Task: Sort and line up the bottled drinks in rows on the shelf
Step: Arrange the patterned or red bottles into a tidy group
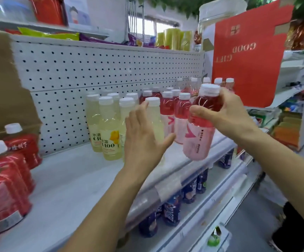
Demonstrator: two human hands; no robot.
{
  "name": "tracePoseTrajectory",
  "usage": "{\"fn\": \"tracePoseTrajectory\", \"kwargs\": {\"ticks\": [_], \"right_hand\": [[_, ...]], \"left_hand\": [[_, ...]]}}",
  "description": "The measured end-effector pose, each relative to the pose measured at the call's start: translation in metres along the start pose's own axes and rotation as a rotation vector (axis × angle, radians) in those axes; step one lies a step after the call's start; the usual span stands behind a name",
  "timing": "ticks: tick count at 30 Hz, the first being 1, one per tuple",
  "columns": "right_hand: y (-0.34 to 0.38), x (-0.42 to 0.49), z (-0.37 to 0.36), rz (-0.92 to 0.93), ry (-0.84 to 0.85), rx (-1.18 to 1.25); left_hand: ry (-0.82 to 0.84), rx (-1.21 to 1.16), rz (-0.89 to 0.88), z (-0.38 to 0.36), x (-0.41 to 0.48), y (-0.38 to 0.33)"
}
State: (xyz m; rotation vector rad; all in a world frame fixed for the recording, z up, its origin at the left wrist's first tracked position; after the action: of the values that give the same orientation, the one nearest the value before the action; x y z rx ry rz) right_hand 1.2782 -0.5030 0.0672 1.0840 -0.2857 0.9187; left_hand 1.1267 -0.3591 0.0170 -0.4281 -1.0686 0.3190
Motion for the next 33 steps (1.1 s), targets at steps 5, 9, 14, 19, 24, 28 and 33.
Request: {"fn": "tracePoseTrajectory", "kwargs": {"ticks": [5,9,14,19,24,28,33], "right_hand": [[-0.061,0.062,-0.01,0.009,0.047,-0.019],[-0.103,0.09,-0.027,-0.008,0.148,-0.051],[-0.13,0.101,-0.038,0.024,0.18,0.032],[-0.144,0.114,-0.045,0.028,0.211,0.083],[-0.15,0.113,-0.053,0.024,0.245,0.171],[-0.156,0.11,-0.058,0.006,0.299,0.176],[-0.15,0.096,-0.06,0.022,0.192,0.113]], "left_hand": [[-0.228,0.345,0.095,-0.037,0.009,0.023],[-0.258,0.39,0.272,-0.056,0.009,0.036],[-0.331,0.427,0.358,-0.064,0.007,0.048],[-0.375,0.49,0.378,-0.068,0.011,0.057],[-0.391,0.578,0.384,-0.068,0.011,0.06],[-0.333,0.626,0.423,-0.068,0.007,0.058],[-0.26,0.569,0.456,-0.062,-0.002,0.053]]}}
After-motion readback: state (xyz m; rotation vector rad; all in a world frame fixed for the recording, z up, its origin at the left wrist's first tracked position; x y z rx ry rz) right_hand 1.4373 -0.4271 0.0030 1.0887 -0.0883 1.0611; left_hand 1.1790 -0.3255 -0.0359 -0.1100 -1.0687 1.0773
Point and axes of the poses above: each hand's wrist, its own x-axis towards the middle knuckle, its own z-axis out of the back of the hand, y = z × x, the point moved 4 cm from there along x, towards the middle knuckle, and after that the axes turned 7 degrees about -x, right-handed, at the moved point
